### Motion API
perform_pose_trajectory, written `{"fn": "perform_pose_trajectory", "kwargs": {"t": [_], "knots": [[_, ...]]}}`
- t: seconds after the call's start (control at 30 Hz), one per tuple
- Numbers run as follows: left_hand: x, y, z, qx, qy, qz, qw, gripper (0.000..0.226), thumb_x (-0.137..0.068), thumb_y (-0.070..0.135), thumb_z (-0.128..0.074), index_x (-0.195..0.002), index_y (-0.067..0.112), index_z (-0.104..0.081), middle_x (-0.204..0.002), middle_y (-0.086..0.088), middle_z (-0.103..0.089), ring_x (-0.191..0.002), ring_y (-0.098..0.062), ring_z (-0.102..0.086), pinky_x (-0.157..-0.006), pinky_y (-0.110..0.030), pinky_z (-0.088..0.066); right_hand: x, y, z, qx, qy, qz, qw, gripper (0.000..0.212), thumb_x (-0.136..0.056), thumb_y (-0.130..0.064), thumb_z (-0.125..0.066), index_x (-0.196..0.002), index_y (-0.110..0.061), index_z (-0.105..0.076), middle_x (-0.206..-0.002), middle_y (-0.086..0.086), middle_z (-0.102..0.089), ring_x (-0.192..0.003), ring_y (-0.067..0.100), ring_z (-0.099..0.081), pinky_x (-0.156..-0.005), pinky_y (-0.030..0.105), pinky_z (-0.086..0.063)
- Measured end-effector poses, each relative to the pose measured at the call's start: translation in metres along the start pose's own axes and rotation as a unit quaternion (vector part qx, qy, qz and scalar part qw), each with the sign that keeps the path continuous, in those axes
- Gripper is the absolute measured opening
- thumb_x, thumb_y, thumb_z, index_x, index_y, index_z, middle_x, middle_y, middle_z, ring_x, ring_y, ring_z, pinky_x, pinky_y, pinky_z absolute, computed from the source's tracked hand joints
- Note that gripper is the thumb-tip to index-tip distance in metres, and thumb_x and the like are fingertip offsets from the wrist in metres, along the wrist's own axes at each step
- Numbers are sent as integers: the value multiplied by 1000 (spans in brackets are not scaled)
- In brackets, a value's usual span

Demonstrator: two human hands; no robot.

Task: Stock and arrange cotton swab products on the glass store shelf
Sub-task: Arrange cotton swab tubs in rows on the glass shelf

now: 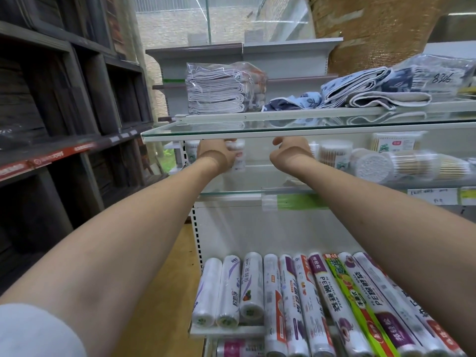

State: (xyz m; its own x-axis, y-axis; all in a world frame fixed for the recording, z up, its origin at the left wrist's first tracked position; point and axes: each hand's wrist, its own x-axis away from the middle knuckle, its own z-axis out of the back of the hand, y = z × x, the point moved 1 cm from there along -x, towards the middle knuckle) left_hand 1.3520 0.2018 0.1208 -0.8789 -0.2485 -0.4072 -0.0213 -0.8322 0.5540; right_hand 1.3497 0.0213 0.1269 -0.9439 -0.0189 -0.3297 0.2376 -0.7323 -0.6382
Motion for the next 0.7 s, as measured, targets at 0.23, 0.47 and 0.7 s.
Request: {"fn": "perform_pose_trajectory", "kwargs": {"t": [0.23, 0.47, 0.7], "knots": [[-4, -6, -3, -88, 27, -12, 996, 35, -93, 18, -56, -124, 28, -70, -115, -4, -70, -99, -24, -61, -82, -29, -46, -7, 4, -2, 7, -2, 15, 1000, 48, -90, -11, -50, -137, -18, -57, -133, 9, -57, -117, 29, -56, -98, 35, -50], [-9, -11, -3, -121, 21, -88, 989, 39, -99, 35, -58, -137, 33, -59, -118, -6, -71, -109, -29, -64, -96, -33, -50, -13, 5, -9, 14, 0, 36, 999, 49, -89, -9, -50, -138, -14, -57, -132, 10, -58, -117, 29, -56, -97, 35, -50], [-21, -17, -3, -219, 23, -136, 966, 31, -102, 29, -50, -127, 18, -63, -112, -11, -70, -103, -35, -64, -89, -39, -51, -20, 3, -15, 9, -9, 49, 999, 51, -89, -7, -47, -139, -14, -54, -134, 12, -54, -116, 29, -55, -92, 32, -49]]}}
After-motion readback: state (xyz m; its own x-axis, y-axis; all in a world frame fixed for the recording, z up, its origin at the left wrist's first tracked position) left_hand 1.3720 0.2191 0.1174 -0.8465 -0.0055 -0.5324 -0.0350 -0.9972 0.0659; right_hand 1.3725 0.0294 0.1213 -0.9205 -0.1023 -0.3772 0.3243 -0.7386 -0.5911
